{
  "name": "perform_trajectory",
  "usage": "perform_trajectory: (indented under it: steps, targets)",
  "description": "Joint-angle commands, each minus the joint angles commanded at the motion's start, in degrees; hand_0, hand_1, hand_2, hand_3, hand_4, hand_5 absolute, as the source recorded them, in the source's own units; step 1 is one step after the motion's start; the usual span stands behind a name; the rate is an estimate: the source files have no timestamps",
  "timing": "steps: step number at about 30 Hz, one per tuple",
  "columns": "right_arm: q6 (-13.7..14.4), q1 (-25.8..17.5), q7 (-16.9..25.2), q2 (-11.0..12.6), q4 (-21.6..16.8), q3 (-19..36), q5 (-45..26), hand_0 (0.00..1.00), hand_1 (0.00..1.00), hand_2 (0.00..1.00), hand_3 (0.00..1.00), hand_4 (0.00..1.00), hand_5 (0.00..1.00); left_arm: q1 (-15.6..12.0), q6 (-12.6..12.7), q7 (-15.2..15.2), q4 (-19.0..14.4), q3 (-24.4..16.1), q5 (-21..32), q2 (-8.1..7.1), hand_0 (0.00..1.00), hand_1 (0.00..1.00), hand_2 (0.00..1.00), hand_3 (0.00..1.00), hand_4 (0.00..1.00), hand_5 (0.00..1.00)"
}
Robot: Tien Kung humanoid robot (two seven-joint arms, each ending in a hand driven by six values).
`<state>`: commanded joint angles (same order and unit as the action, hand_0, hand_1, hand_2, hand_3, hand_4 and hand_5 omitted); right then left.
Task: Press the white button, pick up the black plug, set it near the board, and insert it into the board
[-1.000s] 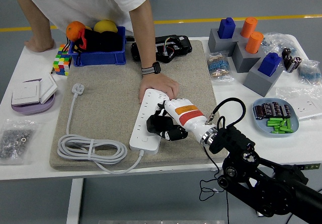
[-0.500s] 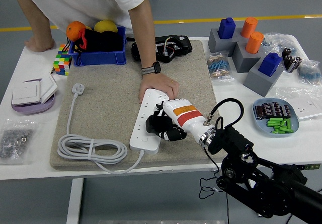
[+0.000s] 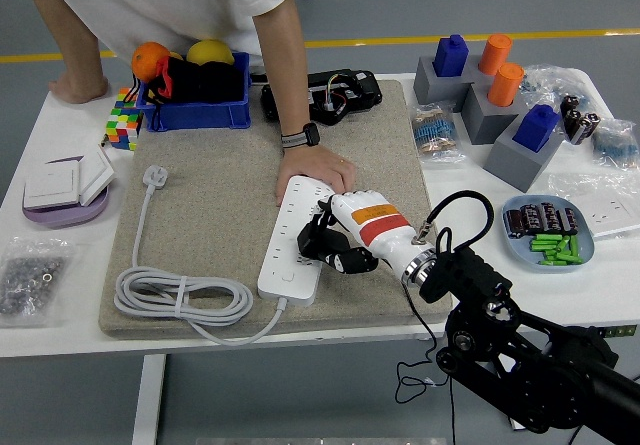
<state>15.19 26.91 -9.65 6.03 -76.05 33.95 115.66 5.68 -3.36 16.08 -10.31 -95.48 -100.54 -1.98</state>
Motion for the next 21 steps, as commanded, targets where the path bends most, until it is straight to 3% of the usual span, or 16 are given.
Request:
perform_trajectory:
  steps: [21]
  targets:
    - [-0.31,-0.15,0.54,0.03,-1.04,0.09,-0.05,0.44,0.488,0.521,0.518,0.86,0.002,0.08,0.06,-0.05,0.0,-0.23,-0.07,0.06,0.625,0.631,0.638,0.693,0.574,0.384]
